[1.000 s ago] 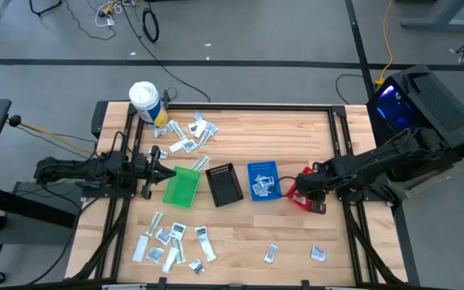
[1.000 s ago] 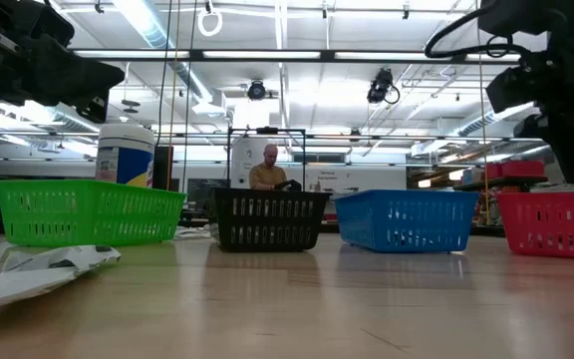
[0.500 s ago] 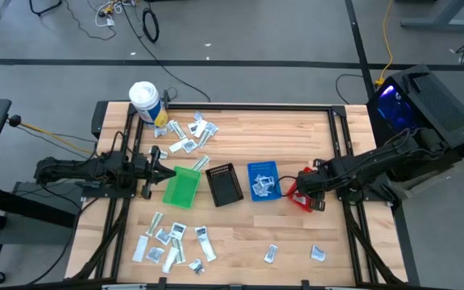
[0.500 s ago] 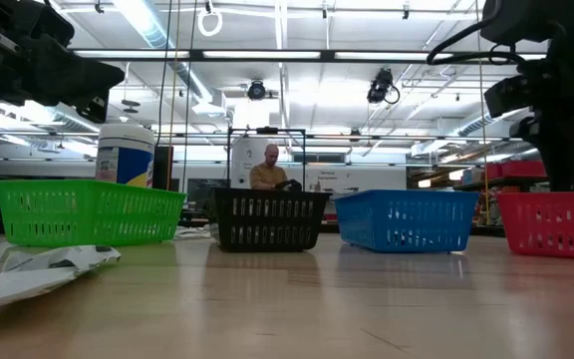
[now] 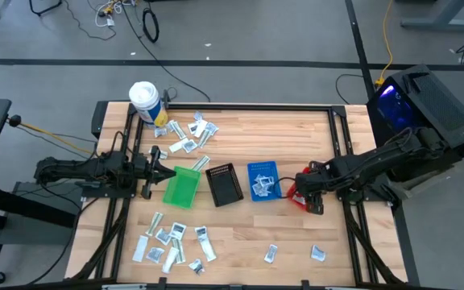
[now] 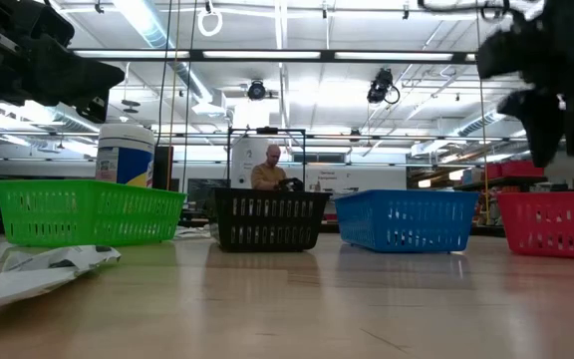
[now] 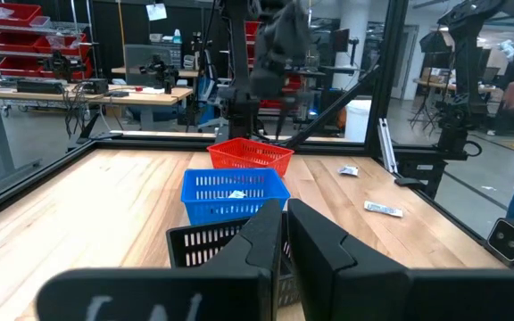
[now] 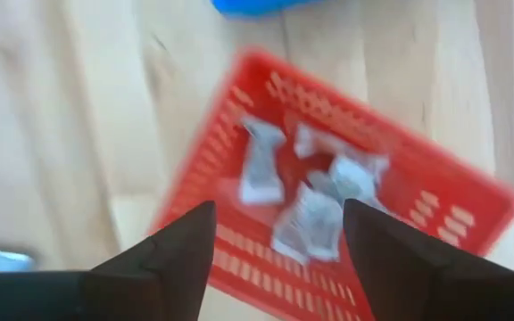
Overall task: Pick & Place First Aid Supplies
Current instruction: Put the ointment pack into the red basket
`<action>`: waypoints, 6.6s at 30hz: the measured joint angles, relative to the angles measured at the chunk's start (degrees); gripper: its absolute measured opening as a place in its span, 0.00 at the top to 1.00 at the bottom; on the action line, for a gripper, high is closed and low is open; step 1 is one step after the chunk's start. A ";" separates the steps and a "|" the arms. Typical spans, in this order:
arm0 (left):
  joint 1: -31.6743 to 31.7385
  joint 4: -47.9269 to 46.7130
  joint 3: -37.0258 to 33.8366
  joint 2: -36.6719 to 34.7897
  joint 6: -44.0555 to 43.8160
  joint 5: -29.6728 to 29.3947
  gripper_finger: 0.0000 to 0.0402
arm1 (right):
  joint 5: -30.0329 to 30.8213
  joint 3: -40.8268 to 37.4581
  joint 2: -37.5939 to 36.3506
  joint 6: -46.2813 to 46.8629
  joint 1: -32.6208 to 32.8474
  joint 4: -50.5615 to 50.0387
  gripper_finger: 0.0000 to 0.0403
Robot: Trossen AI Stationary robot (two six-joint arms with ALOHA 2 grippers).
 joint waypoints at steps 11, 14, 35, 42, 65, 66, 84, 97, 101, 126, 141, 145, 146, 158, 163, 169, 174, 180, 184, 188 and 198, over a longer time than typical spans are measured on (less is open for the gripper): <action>0.00 0.00 0.01 -0.01 0.00 0.00 0.92 | -0.77 5.97 0.67 -4.14 9.36 14.82 0.39; 0.00 0.00 0.00 0.00 0.00 0.00 0.92 | -0.79 5.97 1.94 -6.51 12.19 20.38 0.39; 0.00 0.00 0.02 0.00 0.00 0.00 0.92 | -13.22 6.00 23.85 -28.07 18.02 45.30 0.39; 0.00 0.00 0.01 0.00 0.00 0.00 0.92 | -13.25 6.00 29.07 -37.76 18.12 52.39 0.39; 0.00 -0.13 0.00 0.00 0.00 -0.02 0.92 | -12.70 5.06 39.56 -37.87 17.61 61.19 0.39; 0.00 -0.13 0.00 0.00 0.00 -0.02 0.92 | -12.70 5.02 39.56 -38.02 17.61 60.97 0.39; 0.00 -0.24 0.00 0.00 0.00 -0.02 0.92 | -12.79 2.80 39.34 -38.61 17.92 62.25 0.51; 0.00 -0.28 0.00 0.00 0.00 -0.02 0.92 | -12.53 2.72 39.43 -32.42 17.90 63.23 0.70; 0.00 -0.28 0.00 0.00 0.00 -0.02 0.92 | -12.57 2.70 39.45 -32.39 17.90 63.51 0.71; 0.00 -0.33 0.01 0.00 0.00 -0.02 0.92 | -12.29 2.63 35.89 -30.89 17.65 60.12 0.72; 0.00 -0.33 0.00 0.00 0.00 -0.02 0.92 | -11.49 1.25 35.85 -29.37 16.26 59.82 0.72; 0.00 -0.33 0.00 0.00 0.00 -0.01 0.92 | -11.19 0.95 35.82 -29.41 16.28 59.76 0.72; 0.00 -0.33 0.02 0.00 0.00 -0.02 0.92 | -11.19 0.95 35.82 -29.41 16.28 59.75 0.72; 0.00 -0.33 0.02 0.00 0.00 0.00 0.92 | -11.28 1.09 37.07 -29.56 16.28 58.32 0.72; 0.00 -0.33 0.02 0.00 0.00 0.00 0.92 | -11.17 1.10 37.18 -29.40 16.28 58.36 0.75; 0.00 -0.33 0.02 0.00 0.00 0.00 0.92 | -10.75 1.06 37.29 -27.62 16.22 58.31 0.89; 0.00 -0.33 0.01 0.00 0.00 -0.01 0.92 | -10.64 0.99 37.34 -25.72 16.22 58.74 0.99; 0.00 -0.33 0.02 0.00 0.00 -0.01 0.92 | -10.78 0.92 37.35 -24.86 16.22 59.14 0.99; 0.00 -0.33 0.02 0.00 0.00 -0.01 0.92 | -10.76 0.88 36.73 -24.78 16.24 59.08 0.99; 0.00 -0.33 0.02 -0.01 0.00 0.00 0.92 | -10.93 0.66 34.67 -24.67 16.39 57.73 1.00; 0.00 -0.33 0.01 0.00 0.00 0.00 0.92 | -7.16 0.77 23.66 -24.84 16.35 53.50 1.00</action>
